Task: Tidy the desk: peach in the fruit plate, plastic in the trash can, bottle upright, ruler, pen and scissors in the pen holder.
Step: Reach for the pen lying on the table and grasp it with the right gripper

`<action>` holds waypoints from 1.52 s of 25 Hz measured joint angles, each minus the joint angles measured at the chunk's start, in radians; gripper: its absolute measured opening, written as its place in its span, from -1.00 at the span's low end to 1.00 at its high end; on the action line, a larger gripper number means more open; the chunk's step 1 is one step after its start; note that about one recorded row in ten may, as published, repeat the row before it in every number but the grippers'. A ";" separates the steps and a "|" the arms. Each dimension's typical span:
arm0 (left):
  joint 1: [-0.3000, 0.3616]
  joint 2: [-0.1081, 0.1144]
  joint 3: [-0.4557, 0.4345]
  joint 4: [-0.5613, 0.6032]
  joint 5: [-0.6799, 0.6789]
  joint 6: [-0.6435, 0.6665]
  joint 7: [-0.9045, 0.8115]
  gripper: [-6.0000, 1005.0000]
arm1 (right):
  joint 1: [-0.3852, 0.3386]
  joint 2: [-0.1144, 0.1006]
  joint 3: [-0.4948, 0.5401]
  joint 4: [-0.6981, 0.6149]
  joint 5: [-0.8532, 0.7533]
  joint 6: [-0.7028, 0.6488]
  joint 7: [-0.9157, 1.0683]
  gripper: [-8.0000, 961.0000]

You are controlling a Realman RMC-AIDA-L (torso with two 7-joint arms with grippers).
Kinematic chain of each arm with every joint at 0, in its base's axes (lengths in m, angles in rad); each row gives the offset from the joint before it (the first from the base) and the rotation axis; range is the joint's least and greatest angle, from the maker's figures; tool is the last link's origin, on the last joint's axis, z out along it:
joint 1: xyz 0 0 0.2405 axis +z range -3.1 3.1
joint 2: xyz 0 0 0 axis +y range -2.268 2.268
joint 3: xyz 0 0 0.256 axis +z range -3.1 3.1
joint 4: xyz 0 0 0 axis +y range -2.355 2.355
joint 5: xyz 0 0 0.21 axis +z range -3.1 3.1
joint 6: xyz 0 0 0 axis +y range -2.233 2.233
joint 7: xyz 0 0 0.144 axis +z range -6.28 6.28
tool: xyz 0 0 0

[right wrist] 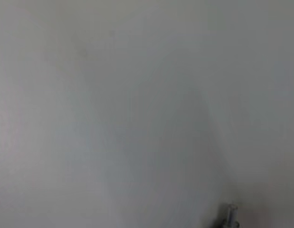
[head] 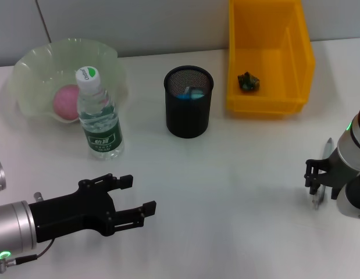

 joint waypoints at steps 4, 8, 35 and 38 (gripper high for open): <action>0.002 -0.001 0.000 0.000 0.000 0.005 -0.001 0.64 | 0.002 0.000 0.000 0.000 0.001 0.000 0.000 -0.20; 0.002 -0.001 0.000 0.000 0.000 0.009 -0.002 0.64 | 0.004 0.000 0.001 0.007 0.001 0.001 0.000 -0.20; 0.004 0.006 0.000 -0.004 0.012 0.025 -0.015 0.64 | 0.082 0.000 -0.006 0.146 -0.005 0.056 0.062 -0.42; 0.004 0.008 -0.003 -0.004 0.012 0.028 -0.015 0.64 | 0.090 -0.001 -0.005 0.166 -0.005 0.068 0.065 -0.53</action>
